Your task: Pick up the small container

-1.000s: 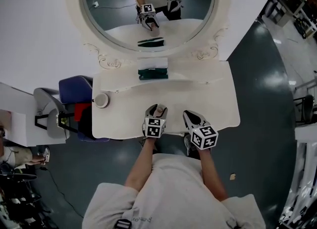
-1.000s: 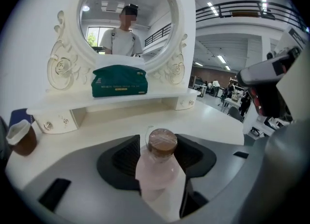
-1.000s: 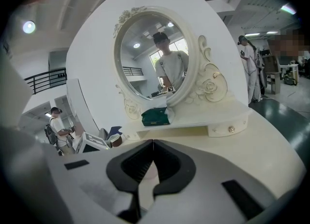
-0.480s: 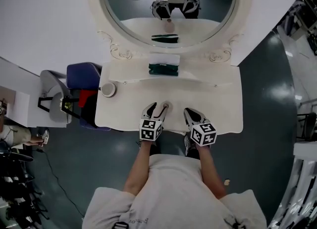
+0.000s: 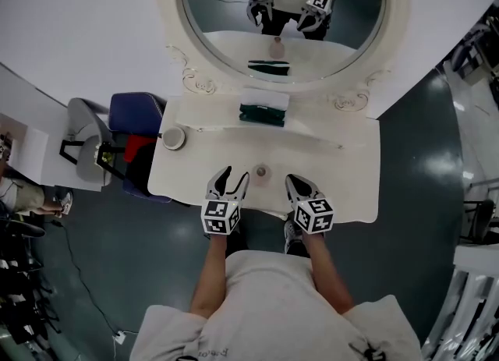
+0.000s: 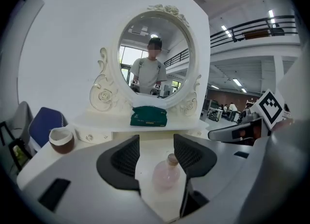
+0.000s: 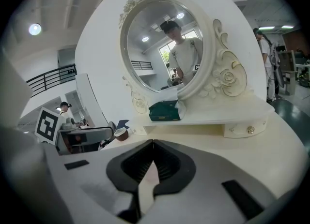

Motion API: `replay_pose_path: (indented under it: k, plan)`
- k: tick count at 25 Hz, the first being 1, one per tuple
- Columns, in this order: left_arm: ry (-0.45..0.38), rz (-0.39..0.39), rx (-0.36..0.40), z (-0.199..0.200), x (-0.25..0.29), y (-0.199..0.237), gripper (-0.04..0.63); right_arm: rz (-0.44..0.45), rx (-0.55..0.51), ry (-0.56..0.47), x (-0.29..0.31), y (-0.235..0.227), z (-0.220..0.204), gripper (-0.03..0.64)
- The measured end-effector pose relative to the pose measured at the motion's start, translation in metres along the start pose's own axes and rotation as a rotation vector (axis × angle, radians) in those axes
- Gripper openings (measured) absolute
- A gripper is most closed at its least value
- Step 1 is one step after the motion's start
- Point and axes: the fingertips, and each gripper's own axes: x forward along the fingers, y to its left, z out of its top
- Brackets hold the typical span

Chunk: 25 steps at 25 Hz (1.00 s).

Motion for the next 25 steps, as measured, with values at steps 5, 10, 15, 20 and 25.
replay_pose_path:
  k: [5,10,15,20,25]
  plan:
    - [-0.04,0.002,-0.004,0.014,-0.006,-0.001,0.171,-0.012,0.001,-0.007,-0.003,-0.005,0.003,0.017]
    - [-0.055,0.025,0.004,0.019,-0.006,0.002,0.115,-0.017,0.002,-0.006,-0.003,-0.005,0.0,0.017]
    - [-0.065,0.048,-0.009,0.021,-0.008,0.007,0.061,-0.016,-0.002,-0.006,-0.002,-0.004,0.003,0.017]
    - [-0.067,0.044,-0.021,0.022,-0.01,0.009,0.028,-0.025,0.003,-0.008,-0.003,-0.003,0.003,0.017]
    - [-0.064,0.024,0.007,0.025,-0.01,0.004,0.028,-0.021,-0.002,-0.01,-0.003,0.001,0.004,0.017]
